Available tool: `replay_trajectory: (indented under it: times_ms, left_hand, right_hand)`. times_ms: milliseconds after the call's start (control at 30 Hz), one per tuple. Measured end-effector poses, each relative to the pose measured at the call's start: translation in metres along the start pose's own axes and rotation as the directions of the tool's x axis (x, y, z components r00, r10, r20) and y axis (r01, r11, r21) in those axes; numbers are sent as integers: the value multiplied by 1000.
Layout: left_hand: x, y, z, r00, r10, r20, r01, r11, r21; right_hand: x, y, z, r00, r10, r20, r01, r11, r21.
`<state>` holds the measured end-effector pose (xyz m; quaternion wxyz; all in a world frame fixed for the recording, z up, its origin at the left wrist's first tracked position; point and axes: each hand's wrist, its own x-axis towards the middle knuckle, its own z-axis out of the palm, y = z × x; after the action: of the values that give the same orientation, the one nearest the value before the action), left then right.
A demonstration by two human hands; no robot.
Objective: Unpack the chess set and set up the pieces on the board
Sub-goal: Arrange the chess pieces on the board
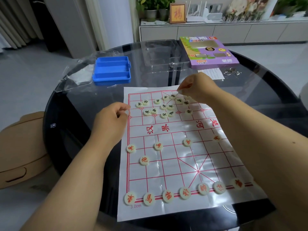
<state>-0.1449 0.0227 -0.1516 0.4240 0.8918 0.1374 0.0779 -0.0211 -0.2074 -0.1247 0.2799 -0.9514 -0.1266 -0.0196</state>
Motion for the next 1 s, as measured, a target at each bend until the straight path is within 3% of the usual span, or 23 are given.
replay_trajectory:
  times_ms: [1000]
  left_hand:
    - [-1,3,0,1000,10,13,-10,1000,-18]
  right_hand:
    - [-18,11,-18,976,218,-5,-210,946,245]
